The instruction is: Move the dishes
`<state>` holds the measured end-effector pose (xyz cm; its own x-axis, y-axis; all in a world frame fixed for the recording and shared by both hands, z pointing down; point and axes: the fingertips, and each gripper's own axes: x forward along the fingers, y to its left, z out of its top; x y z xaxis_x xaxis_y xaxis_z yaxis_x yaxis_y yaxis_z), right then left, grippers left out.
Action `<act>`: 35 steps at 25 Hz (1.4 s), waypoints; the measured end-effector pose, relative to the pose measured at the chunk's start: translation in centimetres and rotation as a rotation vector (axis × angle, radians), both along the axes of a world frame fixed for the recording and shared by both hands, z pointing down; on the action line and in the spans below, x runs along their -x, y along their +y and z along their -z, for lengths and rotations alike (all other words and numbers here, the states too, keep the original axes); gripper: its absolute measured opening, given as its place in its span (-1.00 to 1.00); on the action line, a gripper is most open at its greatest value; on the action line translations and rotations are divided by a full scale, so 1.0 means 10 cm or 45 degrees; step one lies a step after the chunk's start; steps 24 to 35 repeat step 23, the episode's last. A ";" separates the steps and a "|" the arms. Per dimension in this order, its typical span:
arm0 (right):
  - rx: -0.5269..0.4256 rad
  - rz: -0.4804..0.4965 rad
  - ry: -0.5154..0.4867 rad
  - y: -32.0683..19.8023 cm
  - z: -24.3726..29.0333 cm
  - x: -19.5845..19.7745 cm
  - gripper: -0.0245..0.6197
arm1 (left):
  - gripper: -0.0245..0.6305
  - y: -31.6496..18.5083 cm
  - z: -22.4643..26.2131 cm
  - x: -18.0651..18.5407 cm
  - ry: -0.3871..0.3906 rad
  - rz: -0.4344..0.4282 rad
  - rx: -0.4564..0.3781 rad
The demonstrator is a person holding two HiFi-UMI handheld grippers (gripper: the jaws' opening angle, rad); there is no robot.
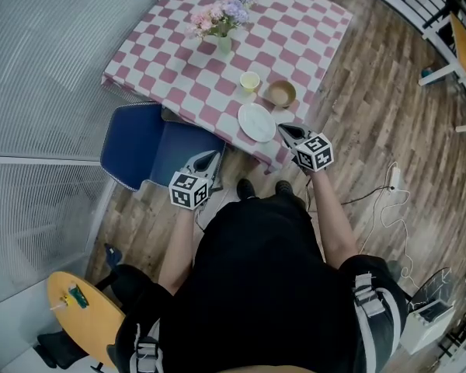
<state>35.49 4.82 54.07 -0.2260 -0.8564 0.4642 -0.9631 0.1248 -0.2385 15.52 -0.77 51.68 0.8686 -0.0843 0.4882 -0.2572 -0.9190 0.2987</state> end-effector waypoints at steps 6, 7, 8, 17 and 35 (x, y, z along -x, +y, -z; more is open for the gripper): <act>0.018 -0.001 0.012 0.08 -0.03 0.04 -0.88 | -0.85 0.02 0.01 -0.03 0.002 -0.013 -0.003; 0.021 0.001 0.017 0.09 -0.04 0.04 -0.88 | -0.85 0.03 0.01 -0.03 0.002 -0.015 -0.003; 0.023 0.002 0.022 0.09 -0.04 0.04 -0.88 | -0.85 0.03 0.01 -0.03 0.002 -0.017 -0.003; 0.042 -0.001 0.020 0.09 -0.11 0.09 -0.88 | -0.85 0.00 -0.05 0.03 -0.009 -0.021 0.004; 0.051 -0.009 0.016 0.08 -0.11 0.08 -0.88 | -0.85 -0.04 -0.04 0.00 -0.012 -0.027 0.005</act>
